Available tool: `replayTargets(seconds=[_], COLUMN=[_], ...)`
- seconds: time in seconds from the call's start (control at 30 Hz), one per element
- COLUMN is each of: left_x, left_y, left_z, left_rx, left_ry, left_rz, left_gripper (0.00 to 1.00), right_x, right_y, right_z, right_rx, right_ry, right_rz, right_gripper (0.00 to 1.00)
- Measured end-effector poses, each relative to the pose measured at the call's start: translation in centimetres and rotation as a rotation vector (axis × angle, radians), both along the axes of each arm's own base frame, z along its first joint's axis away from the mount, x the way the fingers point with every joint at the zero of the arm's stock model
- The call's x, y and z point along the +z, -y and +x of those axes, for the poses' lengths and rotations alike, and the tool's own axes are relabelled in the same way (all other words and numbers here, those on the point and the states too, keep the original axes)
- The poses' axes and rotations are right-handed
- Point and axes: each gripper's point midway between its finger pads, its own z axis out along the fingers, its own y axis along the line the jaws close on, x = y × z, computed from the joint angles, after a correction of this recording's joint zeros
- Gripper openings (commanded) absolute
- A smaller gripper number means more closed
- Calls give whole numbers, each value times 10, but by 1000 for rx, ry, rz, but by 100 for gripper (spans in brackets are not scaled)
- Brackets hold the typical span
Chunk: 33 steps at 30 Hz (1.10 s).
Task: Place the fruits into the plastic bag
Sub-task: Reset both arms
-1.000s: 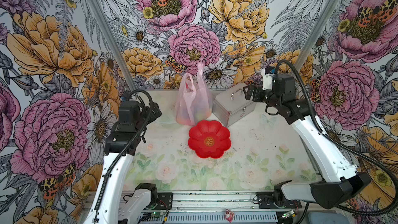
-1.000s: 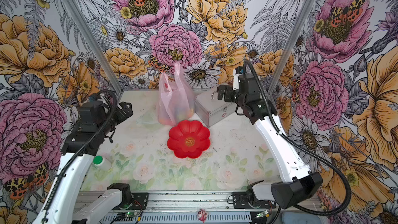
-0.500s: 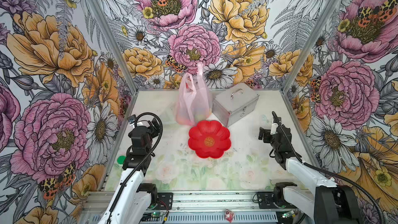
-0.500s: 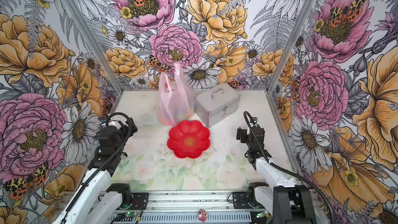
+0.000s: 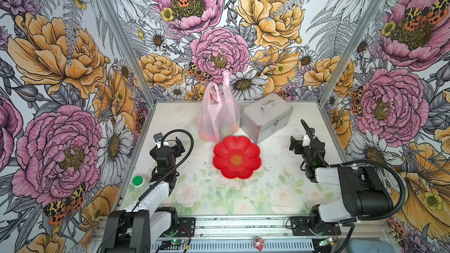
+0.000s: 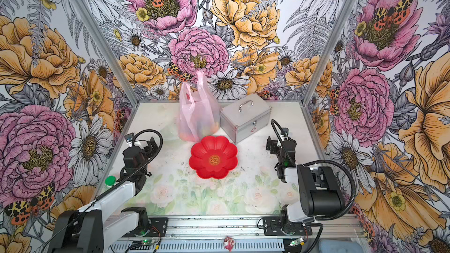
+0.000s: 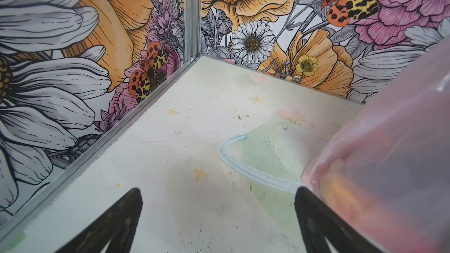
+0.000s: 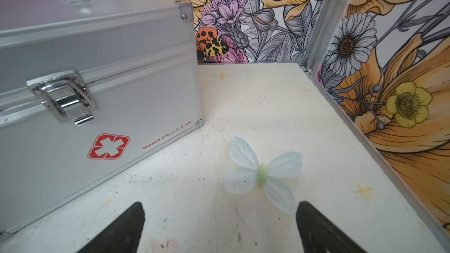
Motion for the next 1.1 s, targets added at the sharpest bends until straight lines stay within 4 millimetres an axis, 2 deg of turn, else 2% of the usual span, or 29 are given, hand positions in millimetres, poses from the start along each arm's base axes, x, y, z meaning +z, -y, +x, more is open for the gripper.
replayTargets(seconds=[0.1, 0.27, 0.4, 0.6, 1.1], left_x=[-17, -22, -41, -16, -15], left_y=[1, 6, 11, 17, 18], left_z=[8, 30, 41, 60, 61], left_rx=[-21, -77, -115, -135, -142], left_ry=[-21, 19, -10, 54, 53], left_rz=[18, 34, 34, 59, 69], left_gripper=[99, 99, 99, 99, 99], right_x=[-4, 2, 8, 10, 7], right_y=[0, -1, -1, -1, -1], right_z=[-1, 1, 10, 13, 12], right_rx=[0, 8, 7, 7, 7], right_ry=[3, 30, 25, 24, 13], right_rz=[0, 1, 2, 2, 2], right_gripper=[100, 99, 99, 99, 100])
